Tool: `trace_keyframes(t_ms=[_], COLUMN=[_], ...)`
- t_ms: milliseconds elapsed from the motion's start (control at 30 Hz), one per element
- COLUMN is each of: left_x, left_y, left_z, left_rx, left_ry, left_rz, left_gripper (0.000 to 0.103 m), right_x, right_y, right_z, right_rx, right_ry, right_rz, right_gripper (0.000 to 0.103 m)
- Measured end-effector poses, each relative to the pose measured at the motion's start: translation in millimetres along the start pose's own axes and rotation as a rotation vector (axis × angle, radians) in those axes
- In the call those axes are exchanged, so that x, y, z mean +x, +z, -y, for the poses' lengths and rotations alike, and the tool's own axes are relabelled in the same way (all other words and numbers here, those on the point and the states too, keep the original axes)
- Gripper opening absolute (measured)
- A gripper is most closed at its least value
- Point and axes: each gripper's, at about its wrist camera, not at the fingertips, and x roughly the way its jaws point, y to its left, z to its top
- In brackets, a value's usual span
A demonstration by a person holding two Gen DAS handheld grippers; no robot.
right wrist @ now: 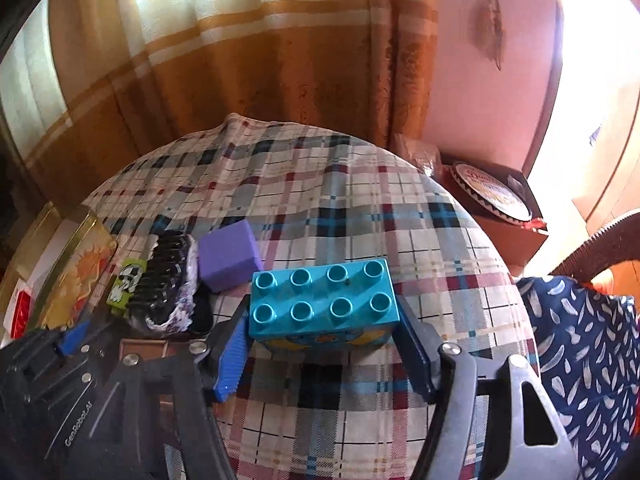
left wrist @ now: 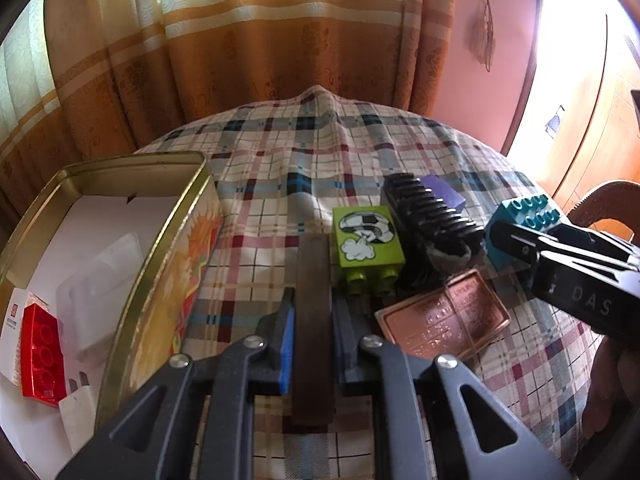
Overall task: Organize rigid objects
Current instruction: 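Grasp the blue Duplo brick with the right gripper while the left holds the comb, then lift and carry the comb and Duplo brick toward the gold tray with both grippers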
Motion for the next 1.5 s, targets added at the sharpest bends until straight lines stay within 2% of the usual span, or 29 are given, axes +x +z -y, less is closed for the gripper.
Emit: trace_keyframes(t_ms=[233,533,633,867,1500], left_x=[-3.7,-18.3,-25.8,-34.9,-62.5], left_y=[0.7,-1.8,-2.9,-6.1,-18.4], left_z=[0.0,3.5,3.4,-2.8,-2.5], left_rx=[-0.012,0.008,0.009,-0.014,-0.002], left_ry=[-0.005,0.023,0.036,0.042,0.069], left_rz=[0.017,0.088,0.128,0.167,0.283], left_gripper=[0.014,0.014,0.014,0.014,0.013], right_x=[-16.2,-39.9,-43.5,-51.6,-73.4], right_y=[-1.8,-3.1,-3.7,-14.6,-24.4], right_z=[3.4,6.6,4.4,-1.4,-14.6], right_rx=[0.015,0.04,0.034,0.03,-0.012], right_ry=[-0.014,-0.003,0.006,0.028,-0.009], right_rz=[0.081,0.195,0.203,0.214,0.321], right_gripper=[0.067,0.067,0.067,0.068,0.068])
